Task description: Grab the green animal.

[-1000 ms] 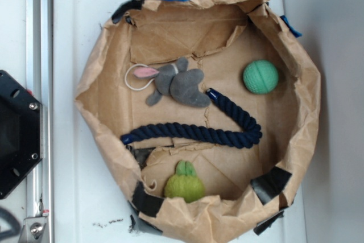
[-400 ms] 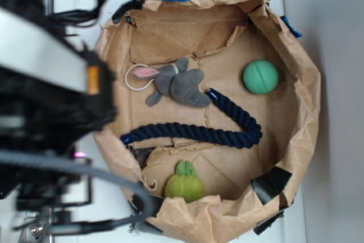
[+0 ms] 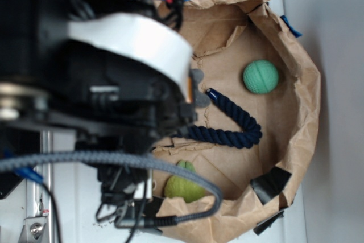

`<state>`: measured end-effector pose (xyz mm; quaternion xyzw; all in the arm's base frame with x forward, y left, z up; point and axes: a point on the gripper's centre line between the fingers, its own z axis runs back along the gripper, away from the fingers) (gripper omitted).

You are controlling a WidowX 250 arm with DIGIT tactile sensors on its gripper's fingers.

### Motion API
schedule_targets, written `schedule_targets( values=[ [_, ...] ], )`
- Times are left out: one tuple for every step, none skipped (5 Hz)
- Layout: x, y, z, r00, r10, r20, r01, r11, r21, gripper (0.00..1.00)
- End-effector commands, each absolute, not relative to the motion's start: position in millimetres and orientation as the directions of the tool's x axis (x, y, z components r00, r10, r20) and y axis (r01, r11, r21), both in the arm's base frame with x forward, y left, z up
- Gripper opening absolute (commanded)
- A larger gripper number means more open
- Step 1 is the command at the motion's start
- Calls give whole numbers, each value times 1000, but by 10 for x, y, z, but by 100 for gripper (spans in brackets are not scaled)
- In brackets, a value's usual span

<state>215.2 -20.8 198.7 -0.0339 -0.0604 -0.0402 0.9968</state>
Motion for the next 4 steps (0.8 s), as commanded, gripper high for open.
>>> schedule_targets(
  values=[
    [2115,-357,1810,826,-540,161,555,829,-67,100],
    [2187,-211,1576,838,-527,144,538,842,-51,100],
    [2224,-117,1513,866,-481,137,493,867,-72,100],
    [2224,-117,1513,866,-481,137,493,867,-72,100]
  ],
)
